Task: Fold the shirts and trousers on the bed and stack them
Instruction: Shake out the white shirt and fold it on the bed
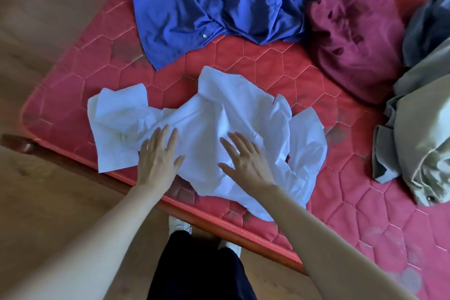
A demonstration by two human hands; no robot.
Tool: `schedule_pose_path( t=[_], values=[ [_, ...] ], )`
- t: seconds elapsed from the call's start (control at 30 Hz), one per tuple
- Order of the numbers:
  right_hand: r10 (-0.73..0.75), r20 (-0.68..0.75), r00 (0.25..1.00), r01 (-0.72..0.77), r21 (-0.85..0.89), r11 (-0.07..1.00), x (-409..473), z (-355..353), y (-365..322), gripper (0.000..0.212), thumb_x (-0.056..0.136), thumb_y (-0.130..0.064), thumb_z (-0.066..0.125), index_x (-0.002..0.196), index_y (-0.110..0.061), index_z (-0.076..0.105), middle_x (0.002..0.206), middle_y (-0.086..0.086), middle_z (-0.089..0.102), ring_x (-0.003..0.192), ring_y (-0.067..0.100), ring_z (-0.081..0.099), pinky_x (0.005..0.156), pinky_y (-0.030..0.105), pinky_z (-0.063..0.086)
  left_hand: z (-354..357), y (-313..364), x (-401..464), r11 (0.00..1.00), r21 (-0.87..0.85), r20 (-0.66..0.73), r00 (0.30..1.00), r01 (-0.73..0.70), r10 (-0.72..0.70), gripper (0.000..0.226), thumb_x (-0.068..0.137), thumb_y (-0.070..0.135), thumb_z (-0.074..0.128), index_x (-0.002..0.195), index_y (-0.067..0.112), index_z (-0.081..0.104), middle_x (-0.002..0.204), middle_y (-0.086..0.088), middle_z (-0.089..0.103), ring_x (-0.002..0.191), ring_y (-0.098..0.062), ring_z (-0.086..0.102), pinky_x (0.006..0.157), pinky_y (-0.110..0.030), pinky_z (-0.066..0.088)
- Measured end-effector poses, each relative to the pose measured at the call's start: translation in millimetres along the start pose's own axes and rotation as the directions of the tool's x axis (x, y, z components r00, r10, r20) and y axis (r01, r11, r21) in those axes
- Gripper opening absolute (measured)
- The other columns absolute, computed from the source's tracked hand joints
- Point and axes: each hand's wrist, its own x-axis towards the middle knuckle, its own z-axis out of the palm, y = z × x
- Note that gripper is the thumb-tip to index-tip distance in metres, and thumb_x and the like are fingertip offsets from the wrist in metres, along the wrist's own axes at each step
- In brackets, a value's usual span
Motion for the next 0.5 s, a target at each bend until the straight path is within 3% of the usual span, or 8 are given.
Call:
schedule_pose_path(
  t=[0.07, 0.13, 0.23, 0.3, 0.4, 0.47, 0.5],
  values=[
    [-0.063, 0.195, 0.979, 0.062, 0.009, 0.998, 44, 9, -16, 0.070, 0.094, -0.040, 0.058, 0.152, -0.017, 0.026, 0.159, 0.011, 0.023, 0.148, 0.026, 0.017, 0.118, 0.045, 0.021, 0, -29, 13, 0.991, 0.082, 0.180, 0.977, 0.102, -0.115, 0.082, 0.086, 0.037, 0.070, 0.148, 0.002, 0.031, 0.155, -0.018, 0.027, 0.144, -0.037, 0.024, 0.110, -0.053, 0.030],
    [-0.130, 0.281, 0.951, 0.155, -0.070, 0.985, 85, 23, -30, 0.079, 0.094, -0.045, 0.055, 0.155, -0.022, 0.010, 0.162, 0.007, 0.005, 0.150, 0.023, 0.000, 0.120, 0.045, 0.008, 7, -56, 22, 0.982, 0.144, 0.264, 0.951, 0.123, -0.158, 0.087, 0.084, 0.047, 0.068, 0.149, 0.008, 0.027, 0.156, -0.011, 0.023, 0.146, -0.033, 0.014, 0.113, -0.051, 0.025],
    [-0.215, 0.364, 0.907, 0.290, -0.166, 0.943, 135, 46, -48, 0.090, 0.091, -0.049, 0.058, 0.155, -0.023, 0.000, 0.163, 0.006, -0.006, 0.149, 0.025, -0.008, 0.118, 0.049, 0.002, 15, -77, 30, 0.991, 0.066, 0.248, 0.960, 0.120, -0.133, 0.077, 0.077, 0.045, 0.075, 0.140, 0.013, 0.045, 0.145, -0.005, 0.040, 0.140, -0.028, 0.028, 0.109, -0.045, 0.028],
    [-0.231, 0.391, 0.891, 0.335, -0.220, 0.916, 158, 59, -53, 0.087, 0.091, -0.052, 0.056, 0.155, -0.024, 0.005, 0.163, 0.006, -0.006, 0.149, 0.025, -0.009, 0.118, 0.051, 0.003, 20, -82, 33, 0.991, -0.057, 0.136, 0.984, 0.122, -0.113, 0.052, 0.074, 0.026, 0.082, 0.121, 0.012, 0.065, 0.125, -0.005, 0.058, 0.124, -0.029, 0.047, 0.099, -0.044, 0.038],
    [-0.253, 0.399, 0.881, 0.360, -0.221, 0.906, 177, 67, -52, 0.059, 0.093, -0.050, 0.053, 0.144, -0.025, 0.040, 0.161, 0.004, 0.015, 0.150, 0.021, -0.001, 0.118, 0.049, 0.002, 18, -84, 36, 0.976, -0.211, -0.064, 0.995, 0.058, -0.073, 0.026, 0.069, 0.004, 0.082, 0.094, 0.005, 0.074, 0.098, -0.007, 0.069, 0.100, -0.034, 0.061, 0.085, -0.046, 0.046],
    [-0.242, 0.340, 0.909, 0.285, -0.084, 0.955, 181, 59, -50, 0.043, 0.094, -0.043, 0.056, 0.129, -0.019, 0.057, 0.144, 0.001, 0.047, 0.143, 0.017, 0.029, 0.118, 0.041, 0.003, 7, -82, 39, 0.960, -0.277, -0.154, 0.985, 0.028, -0.073, 0.016, 0.073, -0.003, 0.077, 0.086, 0.000, 0.069, 0.086, -0.010, 0.067, 0.091, -0.035, 0.063, 0.080, -0.046, 0.049],
    [-0.226, 0.268, 0.937, 0.229, 0.019, 0.973, 181, 50, -50, 0.036, 0.093, -0.039, 0.058, 0.121, -0.016, 0.062, 0.128, 0.001, 0.061, 0.129, 0.017, 0.047, 0.117, 0.037, 0.008, -3, -80, 42, 0.943, -0.328, -0.171, 0.979, 0.048, -0.110, 0.013, 0.075, -0.004, 0.074, 0.085, -0.001, 0.066, 0.079, -0.011, 0.065, 0.083, -0.035, 0.063, 0.075, -0.045, 0.050]
  ],
)
